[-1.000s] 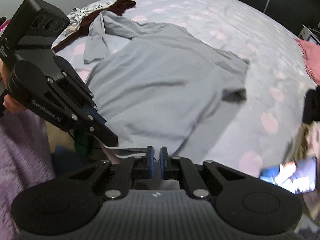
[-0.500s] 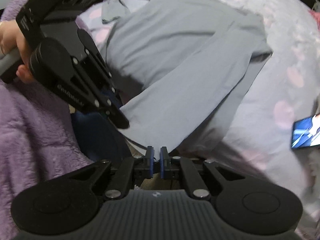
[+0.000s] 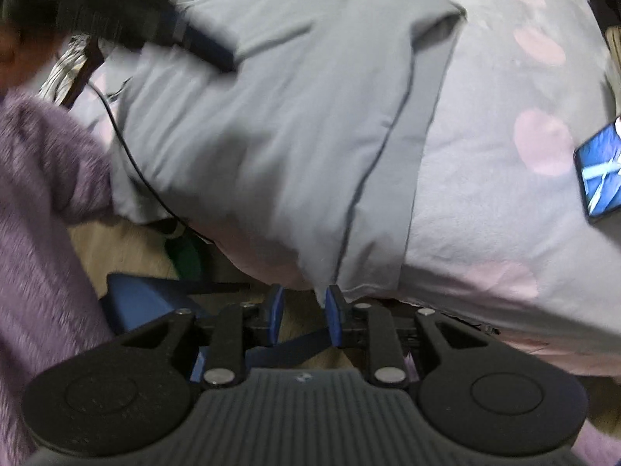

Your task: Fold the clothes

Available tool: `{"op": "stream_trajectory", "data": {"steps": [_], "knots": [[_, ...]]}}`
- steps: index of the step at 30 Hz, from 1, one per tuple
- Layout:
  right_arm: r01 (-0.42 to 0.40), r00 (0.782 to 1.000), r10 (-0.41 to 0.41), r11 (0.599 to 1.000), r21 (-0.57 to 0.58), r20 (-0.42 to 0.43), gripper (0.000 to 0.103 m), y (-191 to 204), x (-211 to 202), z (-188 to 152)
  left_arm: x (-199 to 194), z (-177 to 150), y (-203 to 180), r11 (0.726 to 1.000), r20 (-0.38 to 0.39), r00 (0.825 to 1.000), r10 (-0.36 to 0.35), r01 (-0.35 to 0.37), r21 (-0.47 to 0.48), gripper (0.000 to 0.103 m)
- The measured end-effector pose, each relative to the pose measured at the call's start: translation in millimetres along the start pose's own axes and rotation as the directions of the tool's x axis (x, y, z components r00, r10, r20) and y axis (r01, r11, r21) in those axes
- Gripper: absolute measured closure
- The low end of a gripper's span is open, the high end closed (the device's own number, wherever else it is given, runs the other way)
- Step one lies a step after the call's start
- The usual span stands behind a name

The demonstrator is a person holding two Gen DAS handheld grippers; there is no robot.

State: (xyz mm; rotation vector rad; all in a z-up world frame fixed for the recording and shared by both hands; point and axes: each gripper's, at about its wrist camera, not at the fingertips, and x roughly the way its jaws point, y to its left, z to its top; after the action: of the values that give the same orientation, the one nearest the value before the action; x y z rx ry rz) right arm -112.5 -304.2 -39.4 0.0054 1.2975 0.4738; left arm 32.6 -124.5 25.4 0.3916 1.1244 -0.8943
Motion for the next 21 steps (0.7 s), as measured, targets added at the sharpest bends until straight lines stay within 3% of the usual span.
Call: {"op": "stream_trajectory", "data": {"steps": [6,13,15,21], "knots": [[-0.027,1.0,0.028,0.997,0.078,-0.012,0.074,-18,15,8,34,75,12,0.996,-0.005,0.998,0.068,-0.068,0.053,0.081],[-0.068,0.997,0.072,0.987,0.143,-0.022,0.074,-33,31,12,108,141,17,0.985,-0.056,0.985,0.164,-0.16,0.067,0.076],[-0.08,0.996,0.086,0.984,0.162,-0.025,0.074,-38,37,13,127,153,22,0.979,-0.09,0.976,0.2,-0.194,0.066,0.076],[-0.119,0.991,0.129,0.972,0.203,-0.035,0.072,-47,52,16,161,172,33,0.976,-0.167,0.962,0.216,-0.208,0.067,0.076]]}}
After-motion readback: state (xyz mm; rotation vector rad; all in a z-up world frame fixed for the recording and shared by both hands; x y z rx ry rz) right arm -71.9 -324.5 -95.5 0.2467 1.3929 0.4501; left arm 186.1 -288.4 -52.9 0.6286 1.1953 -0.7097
